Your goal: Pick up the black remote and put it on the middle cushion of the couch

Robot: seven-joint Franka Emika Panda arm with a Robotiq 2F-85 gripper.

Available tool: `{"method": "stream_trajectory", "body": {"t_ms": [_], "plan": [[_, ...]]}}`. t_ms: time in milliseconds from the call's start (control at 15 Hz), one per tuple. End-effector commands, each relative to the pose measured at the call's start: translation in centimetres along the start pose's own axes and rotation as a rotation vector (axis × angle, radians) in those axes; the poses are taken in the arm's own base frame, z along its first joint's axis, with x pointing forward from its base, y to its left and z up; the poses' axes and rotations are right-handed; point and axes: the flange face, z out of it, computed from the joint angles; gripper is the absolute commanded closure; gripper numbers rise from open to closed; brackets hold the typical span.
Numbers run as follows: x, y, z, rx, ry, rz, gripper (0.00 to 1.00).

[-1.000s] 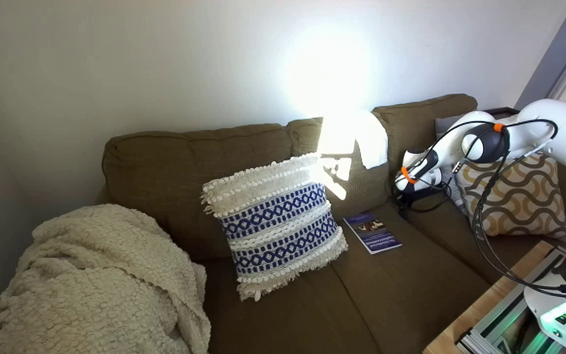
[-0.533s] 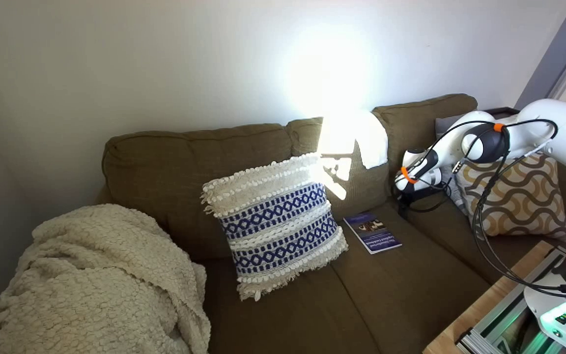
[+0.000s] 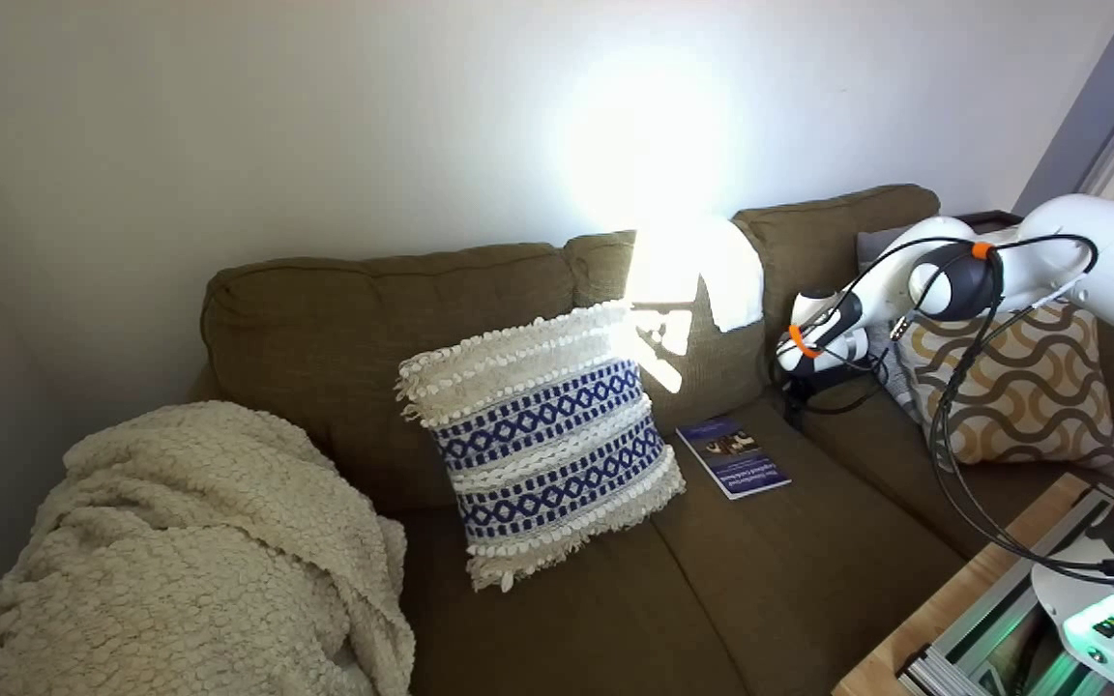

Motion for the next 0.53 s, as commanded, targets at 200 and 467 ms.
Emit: {"method": "stream_trajectory", "body": {"t_ms": [200, 467], "plan": [[0.4, 1.0, -1.3, -0.023, -0.008, -0.001, 0.95], [0.0, 1.4, -2.4, -0.033, -0.008, 0.016, 0.95]]}}
